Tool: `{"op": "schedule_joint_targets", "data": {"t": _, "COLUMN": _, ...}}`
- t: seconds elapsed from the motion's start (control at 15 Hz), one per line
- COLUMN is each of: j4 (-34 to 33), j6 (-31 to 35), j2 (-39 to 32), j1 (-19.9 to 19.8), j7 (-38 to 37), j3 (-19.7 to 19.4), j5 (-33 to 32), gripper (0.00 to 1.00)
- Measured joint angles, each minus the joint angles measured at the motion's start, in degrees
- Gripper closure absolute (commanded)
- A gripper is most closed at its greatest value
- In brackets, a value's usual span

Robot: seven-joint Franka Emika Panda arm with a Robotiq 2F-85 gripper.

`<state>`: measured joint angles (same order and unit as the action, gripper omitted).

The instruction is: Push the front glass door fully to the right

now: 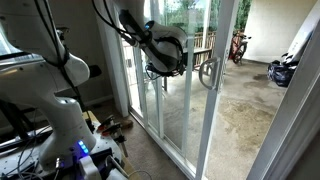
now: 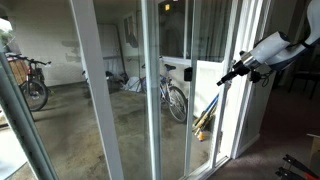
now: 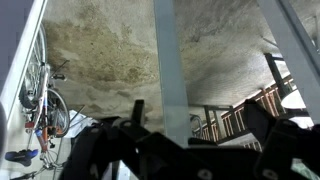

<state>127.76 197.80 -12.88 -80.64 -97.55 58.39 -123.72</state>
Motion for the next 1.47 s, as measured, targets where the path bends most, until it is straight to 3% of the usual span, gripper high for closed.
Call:
{"op": "schedule_joint_targets", "data": {"t": 0.4, "j4": 2.4, "j6": -8.6, "j2": 4.1, "j1": -15.5, "j7": -1.2, "j3": 18.2, "j5": 5.3, "gripper": 0.00}}
{"op": "schedule_joint_targets", "data": {"t": 0.87, "j4": 8.2, "j6": -25.9, "j2": 1.7, "j1": -32.6, "j7": -15.6, "j3": 36.7, "j5": -6.0, "gripper": 0.00}}
{"op": "schedule_joint_targets", "data": {"t": 1.13, "j4": 12.9, "j6": -30.2, "j2": -1.6, "j1": -40.7, "j7": -18.2, "j3": 42.7, "j5": -8.6, "gripper": 0.00}}
{"op": "schedule_joint_targets", "data": {"t": 1.47, "j4": 12.5, "j6": -30.2, "j2": -1.4, "j1": -39.9, "j7": -18.2, "j3": 42.4, "j5": -8.6, "gripper": 0.00}}
